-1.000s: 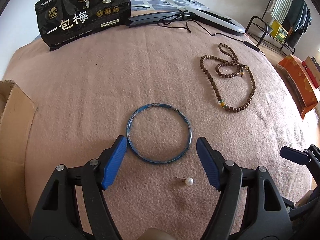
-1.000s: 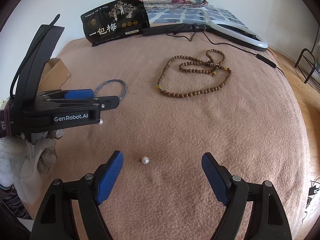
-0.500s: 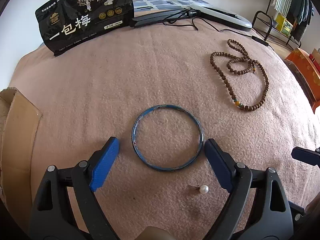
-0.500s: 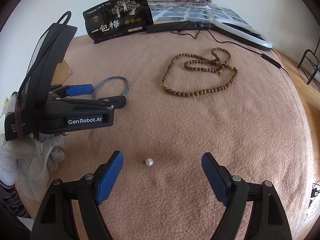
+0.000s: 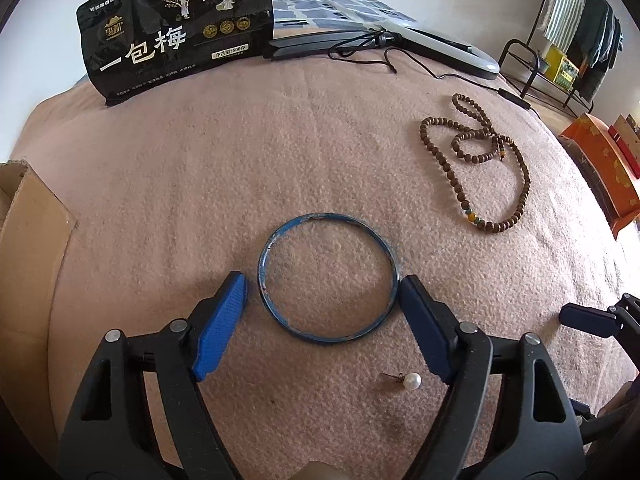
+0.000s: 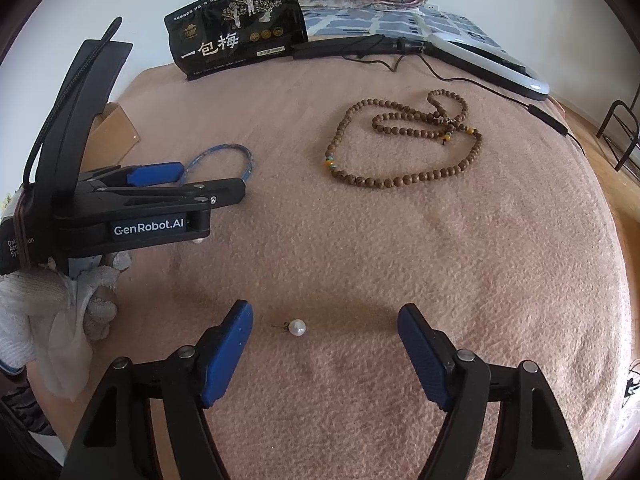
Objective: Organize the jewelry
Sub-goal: 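Close the left tool on the blue bangle while the right tool grasps the pearl earring, then carry the bangle with the left tool while the right tool carries the earring to the box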
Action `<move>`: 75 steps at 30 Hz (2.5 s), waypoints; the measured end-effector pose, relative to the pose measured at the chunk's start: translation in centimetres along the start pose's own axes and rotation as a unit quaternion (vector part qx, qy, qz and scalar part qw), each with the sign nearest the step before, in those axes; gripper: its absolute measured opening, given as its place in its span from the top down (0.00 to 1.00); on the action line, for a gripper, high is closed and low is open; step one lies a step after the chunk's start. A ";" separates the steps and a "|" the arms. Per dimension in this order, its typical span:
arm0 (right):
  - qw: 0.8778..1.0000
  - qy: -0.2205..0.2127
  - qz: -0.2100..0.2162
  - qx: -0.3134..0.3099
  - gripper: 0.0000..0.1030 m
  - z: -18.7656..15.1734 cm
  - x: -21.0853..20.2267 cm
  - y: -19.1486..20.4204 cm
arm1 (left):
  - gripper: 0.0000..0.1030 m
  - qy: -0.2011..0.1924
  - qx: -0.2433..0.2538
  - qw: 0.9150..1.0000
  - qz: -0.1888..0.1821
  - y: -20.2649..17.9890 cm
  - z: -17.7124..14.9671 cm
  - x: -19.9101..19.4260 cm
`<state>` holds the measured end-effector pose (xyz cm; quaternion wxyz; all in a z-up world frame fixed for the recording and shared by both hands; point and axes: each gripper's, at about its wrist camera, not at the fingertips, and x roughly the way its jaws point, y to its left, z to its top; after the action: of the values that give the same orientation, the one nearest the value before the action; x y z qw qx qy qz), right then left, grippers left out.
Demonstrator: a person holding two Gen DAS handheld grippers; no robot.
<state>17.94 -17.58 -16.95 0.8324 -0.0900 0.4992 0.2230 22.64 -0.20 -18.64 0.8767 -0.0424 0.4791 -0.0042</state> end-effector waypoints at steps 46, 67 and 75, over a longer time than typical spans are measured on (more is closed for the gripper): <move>0.998 -0.019 0.004 -0.058 0.85 0.1 -1.6 2.6 | 0.29 -0.019 0.003 1.000 -0.015 0.3 -0.2 -1.5; 0.996 -0.075 0.009 -0.046 0.85 2.5 -5.4 3.7 | 0.29 -0.069 -0.009 0.997 -0.013 2.4 1.4 -8.3; 0.993 -0.101 0.019 -0.058 0.85 3.6 -7.5 5.7 | 0.29 -0.087 -0.013 0.996 -0.002 4.3 1.4 -12.2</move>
<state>15.20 -13.29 -8.27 0.8675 -0.1058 0.4005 0.2755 17.08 4.78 -7.99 0.9145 -0.0547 0.4009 0.0034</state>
